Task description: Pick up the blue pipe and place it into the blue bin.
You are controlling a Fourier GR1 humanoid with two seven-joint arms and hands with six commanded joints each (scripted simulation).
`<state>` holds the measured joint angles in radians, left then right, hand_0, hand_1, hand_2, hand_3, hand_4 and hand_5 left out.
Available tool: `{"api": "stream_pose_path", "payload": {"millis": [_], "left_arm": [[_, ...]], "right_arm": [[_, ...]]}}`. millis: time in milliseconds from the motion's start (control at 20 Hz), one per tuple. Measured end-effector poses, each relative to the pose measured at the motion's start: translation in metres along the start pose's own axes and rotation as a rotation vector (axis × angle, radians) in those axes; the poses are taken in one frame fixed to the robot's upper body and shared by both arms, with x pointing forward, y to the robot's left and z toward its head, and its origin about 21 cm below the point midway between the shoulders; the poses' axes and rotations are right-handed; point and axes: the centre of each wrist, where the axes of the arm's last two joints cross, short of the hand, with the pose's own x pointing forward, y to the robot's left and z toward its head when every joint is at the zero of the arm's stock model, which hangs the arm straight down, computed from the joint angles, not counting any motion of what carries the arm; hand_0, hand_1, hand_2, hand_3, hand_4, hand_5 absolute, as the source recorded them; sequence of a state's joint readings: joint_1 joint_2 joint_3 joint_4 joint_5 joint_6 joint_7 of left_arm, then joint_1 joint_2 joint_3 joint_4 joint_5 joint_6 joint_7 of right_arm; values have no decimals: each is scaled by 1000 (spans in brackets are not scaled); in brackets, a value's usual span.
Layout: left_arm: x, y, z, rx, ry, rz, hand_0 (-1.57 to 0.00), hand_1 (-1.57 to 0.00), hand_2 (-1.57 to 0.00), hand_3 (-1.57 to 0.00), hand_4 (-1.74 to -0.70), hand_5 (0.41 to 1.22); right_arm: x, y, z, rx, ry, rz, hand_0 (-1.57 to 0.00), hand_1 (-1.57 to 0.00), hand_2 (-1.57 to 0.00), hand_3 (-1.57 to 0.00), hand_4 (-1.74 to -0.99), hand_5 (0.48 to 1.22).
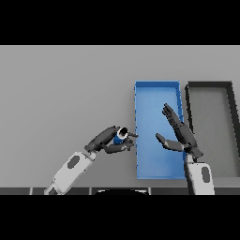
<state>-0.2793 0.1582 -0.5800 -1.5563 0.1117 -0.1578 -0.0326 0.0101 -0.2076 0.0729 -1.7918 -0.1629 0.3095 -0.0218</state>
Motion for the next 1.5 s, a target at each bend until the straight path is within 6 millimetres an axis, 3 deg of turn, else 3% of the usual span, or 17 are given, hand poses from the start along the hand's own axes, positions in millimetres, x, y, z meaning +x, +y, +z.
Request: {"api": "stream_pose_path", "payload": {"millis": [200,350,550,750,1100,1150,1250,1350,1400,1500], "left_arm": [[-1,1,1,-10,-13,-6,-1571,-1571,-1571,-1489,-1741,1221],[2,9,2,-8,-18,-23,-1571,-1571,-1571,-1486,-1741,1221],[3,9,3,-15,-22,-18,-1571,-1571,-1571,-1486,-1741,1221],[2,7,5,-43,-42,-2,-1571,-1571,-1571,-1516,-1741,1221],[2,6,3,-49,-25,-27,-1571,-1571,-1571,-1535,-1737,1221],[-1,6,8,-53,-25,-13,-1571,-1571,-1571,-1484,-1736,1221],[4,8,4,-60,-34,-37,-1182,-1078,-1063,-1030,-1682,1221],[3,13,7,-118,121,-134,-818,-706,-680,-659,-1480,1221],[3,12,5,-116,145,-145,-776,-706,-686,-583,-1533,1221],[5,10,7,-77,139,-143,-1063,-1017,-969,-939,-1607,1221]], "right_arm": [[50,-7,-16,252,-15,-1,1,1,1,1,-1319,501],[71,9,-34,401,-9,29,1,1,1,1,-1309,503],[86,31,-60,557,-35,103,1,1,1,1,-1294,523],[87,53,-81,649,-27,125,1,1,1,1,-1232,531],[96,87,-111,767,-41,128,1,-12,-29,-2,-1222,506],[95,88,-114,778,-47,125,-53,-84,-102,-46,-1245,506],[98,97,-125,814,-47,131,-345,-375,-379,-296,-1335,507],[97,105,-130,850,-31,141,-718,-699,-739,-635,-1430,522],[98,107,-134,864,-43,151,-888,-873,-905,-768,-1486,550],[96,107,-138,892,-70,74,-1134,-1124,-1145,-957,-1562,666]]}}
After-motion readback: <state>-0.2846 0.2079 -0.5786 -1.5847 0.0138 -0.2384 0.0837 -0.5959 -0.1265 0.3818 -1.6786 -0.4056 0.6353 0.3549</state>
